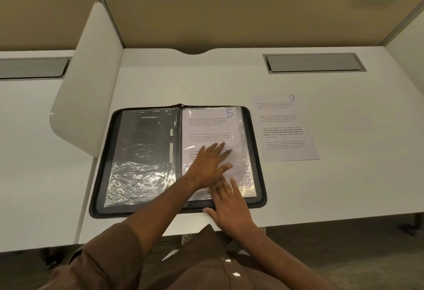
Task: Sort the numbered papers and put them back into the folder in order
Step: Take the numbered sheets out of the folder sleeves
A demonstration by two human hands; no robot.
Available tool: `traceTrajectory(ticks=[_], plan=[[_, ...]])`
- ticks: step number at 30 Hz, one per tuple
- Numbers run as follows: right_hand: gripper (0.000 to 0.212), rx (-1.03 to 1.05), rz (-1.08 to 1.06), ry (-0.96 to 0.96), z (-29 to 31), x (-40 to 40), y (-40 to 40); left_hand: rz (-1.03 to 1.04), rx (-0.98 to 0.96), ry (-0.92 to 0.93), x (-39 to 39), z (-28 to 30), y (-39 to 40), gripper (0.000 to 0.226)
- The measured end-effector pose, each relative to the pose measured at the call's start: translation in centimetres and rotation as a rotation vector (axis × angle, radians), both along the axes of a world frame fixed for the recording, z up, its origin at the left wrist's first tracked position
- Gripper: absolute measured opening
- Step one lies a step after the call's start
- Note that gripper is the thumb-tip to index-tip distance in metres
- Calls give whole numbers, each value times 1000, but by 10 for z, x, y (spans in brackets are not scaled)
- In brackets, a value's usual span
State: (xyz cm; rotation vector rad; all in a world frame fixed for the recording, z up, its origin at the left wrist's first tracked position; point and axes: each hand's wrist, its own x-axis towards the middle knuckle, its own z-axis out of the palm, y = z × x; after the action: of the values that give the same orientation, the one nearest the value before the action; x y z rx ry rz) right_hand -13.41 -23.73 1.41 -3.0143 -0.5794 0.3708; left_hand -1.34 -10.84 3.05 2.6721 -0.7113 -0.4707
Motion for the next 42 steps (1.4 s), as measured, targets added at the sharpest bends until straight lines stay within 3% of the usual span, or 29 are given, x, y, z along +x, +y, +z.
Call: traceTrajectory(ticks=[4,9,15,21,31,37,40,42], plan=[[79,-23,23,-25,-5,-13,-5,139,82,-172,3,-13,26,86],[70,-27,111,-84,-12,-46,-26,257,160,-211,5,-36,54,79],[74,21,117,-232,-12,-41,-47,255,165,-216,0,-53,66,77],[50,60,160,-366,-13,-22,-59,258,170,-219,1,-54,67,76],[22,183,273,-357,6,-5,-57,248,172,-225,1,-54,68,79],[9,266,342,-163,22,-41,-77,244,148,-233,3,-56,71,76],[8,337,252,-90,25,-57,-91,242,152,-251,1,-57,70,75],[3,477,-46,-75,27,-62,-95,240,153,-256,0,-57,70,74]])
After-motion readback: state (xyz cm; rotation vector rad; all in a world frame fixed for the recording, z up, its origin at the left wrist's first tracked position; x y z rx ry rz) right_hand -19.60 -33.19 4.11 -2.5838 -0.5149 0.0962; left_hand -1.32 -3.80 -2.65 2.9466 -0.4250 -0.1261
